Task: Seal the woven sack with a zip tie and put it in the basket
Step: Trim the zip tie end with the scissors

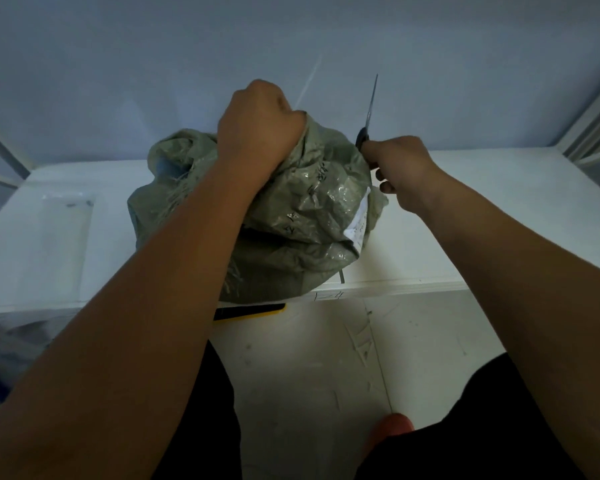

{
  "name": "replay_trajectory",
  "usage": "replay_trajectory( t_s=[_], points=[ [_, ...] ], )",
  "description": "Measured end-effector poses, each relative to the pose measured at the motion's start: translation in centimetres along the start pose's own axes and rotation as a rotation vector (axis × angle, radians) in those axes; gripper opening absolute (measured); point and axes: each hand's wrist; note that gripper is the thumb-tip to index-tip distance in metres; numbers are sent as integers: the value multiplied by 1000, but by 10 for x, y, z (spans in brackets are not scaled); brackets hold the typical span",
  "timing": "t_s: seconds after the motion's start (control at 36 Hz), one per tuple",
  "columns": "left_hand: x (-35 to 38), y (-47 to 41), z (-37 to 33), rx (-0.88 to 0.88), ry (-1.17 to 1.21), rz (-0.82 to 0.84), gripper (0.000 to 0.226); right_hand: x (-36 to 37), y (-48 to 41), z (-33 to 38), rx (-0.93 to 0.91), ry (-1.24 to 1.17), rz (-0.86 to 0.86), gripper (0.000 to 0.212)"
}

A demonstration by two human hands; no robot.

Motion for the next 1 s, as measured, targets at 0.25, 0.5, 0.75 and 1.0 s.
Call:
replay_trajectory(
  t_s=[0.25,0.5,0.75,1.0],
  points=[
    [-22,-9,17,-105,146,69,30,8,15,35,-58,-113,42,15],
    [-53,-13,29,-202,248,60,40,35,41,64,-125,-145,210,12],
    [-81,-2,34,-34,242,49,62,65,79,87,-284,-46,281,21],
    [-105,10,41,71,195,-8,69,92,102,88,-581,222,149,26]
  ],
)
Point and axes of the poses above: each hand's wrist, its own y-axis away from the middle knuckle, its own x-axis out of the palm, z = x × y, and after that the axes turned 7 degrees about -z, right-handed
